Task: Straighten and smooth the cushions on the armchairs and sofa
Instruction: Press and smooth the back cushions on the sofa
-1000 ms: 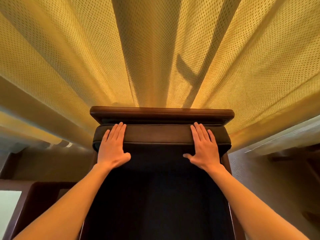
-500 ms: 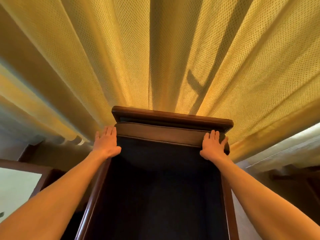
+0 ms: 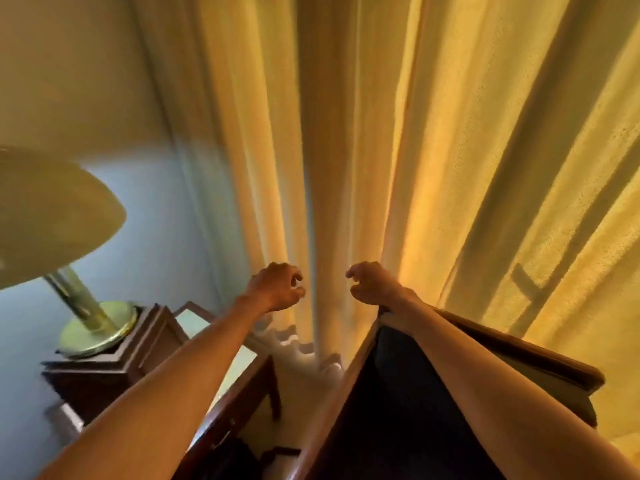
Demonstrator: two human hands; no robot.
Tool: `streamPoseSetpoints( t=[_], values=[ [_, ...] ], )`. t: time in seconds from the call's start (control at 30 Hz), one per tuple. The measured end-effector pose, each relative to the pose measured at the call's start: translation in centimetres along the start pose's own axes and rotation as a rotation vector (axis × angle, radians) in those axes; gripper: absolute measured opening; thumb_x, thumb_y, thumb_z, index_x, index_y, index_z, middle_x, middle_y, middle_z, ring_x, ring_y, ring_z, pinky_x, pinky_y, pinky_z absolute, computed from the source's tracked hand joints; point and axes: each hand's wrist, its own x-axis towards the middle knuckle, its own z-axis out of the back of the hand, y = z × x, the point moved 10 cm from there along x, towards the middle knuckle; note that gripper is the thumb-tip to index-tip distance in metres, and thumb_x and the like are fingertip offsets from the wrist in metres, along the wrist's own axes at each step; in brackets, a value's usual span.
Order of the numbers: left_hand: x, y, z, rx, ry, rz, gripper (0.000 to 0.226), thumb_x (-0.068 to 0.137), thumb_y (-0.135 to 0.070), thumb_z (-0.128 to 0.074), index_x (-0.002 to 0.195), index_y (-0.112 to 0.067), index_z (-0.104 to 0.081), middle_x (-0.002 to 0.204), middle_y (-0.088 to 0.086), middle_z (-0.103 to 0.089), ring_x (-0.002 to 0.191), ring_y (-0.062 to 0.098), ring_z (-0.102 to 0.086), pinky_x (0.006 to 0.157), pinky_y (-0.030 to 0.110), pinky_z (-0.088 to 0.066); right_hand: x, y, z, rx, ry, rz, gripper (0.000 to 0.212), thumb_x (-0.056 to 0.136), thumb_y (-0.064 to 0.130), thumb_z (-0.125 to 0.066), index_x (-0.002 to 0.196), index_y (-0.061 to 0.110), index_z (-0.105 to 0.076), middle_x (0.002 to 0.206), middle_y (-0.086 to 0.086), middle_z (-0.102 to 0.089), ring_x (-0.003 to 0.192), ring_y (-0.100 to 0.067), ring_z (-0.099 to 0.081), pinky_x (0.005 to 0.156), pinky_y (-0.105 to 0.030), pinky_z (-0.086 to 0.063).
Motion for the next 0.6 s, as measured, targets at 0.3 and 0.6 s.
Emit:
streamPoseSetpoints(
  t=[0.3,0.6],
  values=[
    [-26.4,25.1,18.4,0.053,-0.247,0.303,0.031,0.086,-0.033,-0.064,0.115,-0.024,-0.069,0.114,-0.004,-0.071,0.112,0.021,-0.062,0.098,0.038,-0.048,-9.1,36.8,-9.2,-0.054,0.028,0.471,0.044,0.084,0.016,-0.058,0.128,0.018,-0.062,0.13,-0.005,-0.062,0.118,-0.028,-0.058,0.101,-0.039,-0.048],
    [-51.6,44.6,25.2,0.037,-0.393,0.682,0.034,0.088,-0.03,-0.063,0.12,-0.019,-0.066,0.122,0.001,-0.068,0.109,0.023,-0.063,0.098,0.042,-0.05,-21.3,65.8,-23.8,-0.052,0.21,0.877,0.041,0.085,0.014,-0.057,0.125,0.022,-0.064,0.135,-0.002,-0.06,0.123,-0.025,-0.055,0.104,-0.041,-0.045]
  ],
)
